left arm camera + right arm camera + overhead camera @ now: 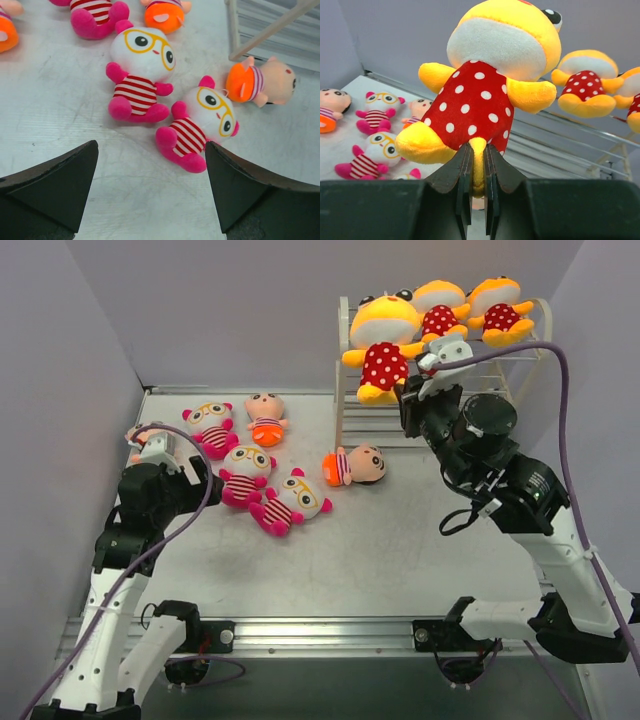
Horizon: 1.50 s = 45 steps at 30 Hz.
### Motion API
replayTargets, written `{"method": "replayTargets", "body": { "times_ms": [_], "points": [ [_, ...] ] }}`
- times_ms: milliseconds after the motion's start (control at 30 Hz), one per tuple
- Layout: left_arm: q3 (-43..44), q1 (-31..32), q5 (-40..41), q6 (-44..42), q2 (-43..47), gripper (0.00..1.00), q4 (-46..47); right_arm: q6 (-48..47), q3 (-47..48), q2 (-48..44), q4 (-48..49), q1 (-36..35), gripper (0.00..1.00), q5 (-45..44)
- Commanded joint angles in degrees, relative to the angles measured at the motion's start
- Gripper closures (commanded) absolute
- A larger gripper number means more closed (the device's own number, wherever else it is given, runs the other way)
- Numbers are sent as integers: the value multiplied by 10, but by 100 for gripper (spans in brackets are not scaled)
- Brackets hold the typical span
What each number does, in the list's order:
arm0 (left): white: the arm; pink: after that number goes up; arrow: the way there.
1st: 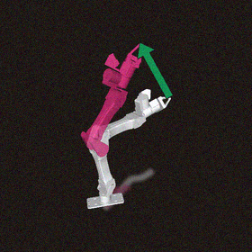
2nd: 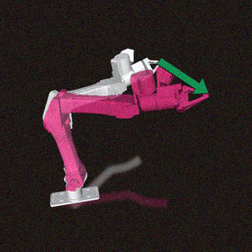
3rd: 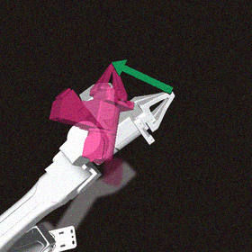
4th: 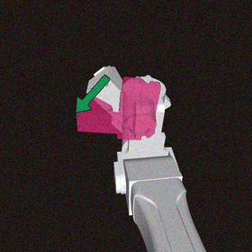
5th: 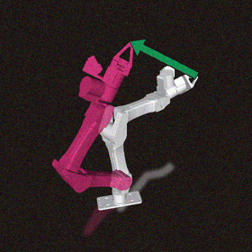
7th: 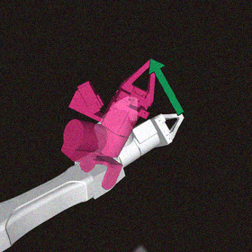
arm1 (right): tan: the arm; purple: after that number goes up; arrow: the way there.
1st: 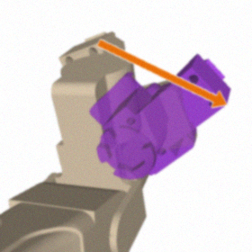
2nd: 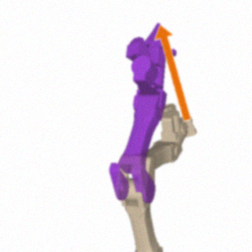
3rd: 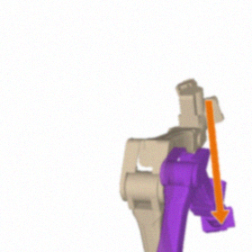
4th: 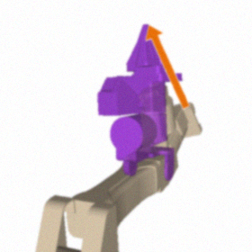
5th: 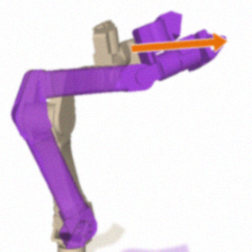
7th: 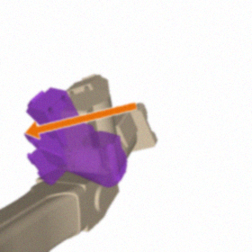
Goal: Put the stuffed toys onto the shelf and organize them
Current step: Place the stuffed toy onto shelf
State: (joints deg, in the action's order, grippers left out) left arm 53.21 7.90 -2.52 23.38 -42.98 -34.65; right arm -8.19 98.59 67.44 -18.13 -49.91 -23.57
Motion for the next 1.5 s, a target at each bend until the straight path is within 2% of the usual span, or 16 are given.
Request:
{"method": "replayTargets", "body": {
  "times_ms": [0, 67, 167, 500, 867, 1467],
  "points": [
    [-27, 5, 50, -51, 11, 4, 2, -74, 38, 32, 13, 32, 100, 9],
    [-58, 6, 59, -45, 9, 4, 20, -86, 46, 43, 24, 78, 100, 34],
    [-48, 7, 64, -47, -12, 4, 12, -85, 64, 66, 43, 138, 100, 77],
    [-50, 7, 55, -48, -27, 4, 14, -79, 128, 163, 114, 253, 100, 200],
    [-50, 6, 52, -50, -31, 4, 13, -104, 173, 245, 155, 273, 100, 199],
    [-50, 5, 56, -51, -30, 4, 13, -133, 212, 316, 140, 272, 100, 154]
  ]
}}
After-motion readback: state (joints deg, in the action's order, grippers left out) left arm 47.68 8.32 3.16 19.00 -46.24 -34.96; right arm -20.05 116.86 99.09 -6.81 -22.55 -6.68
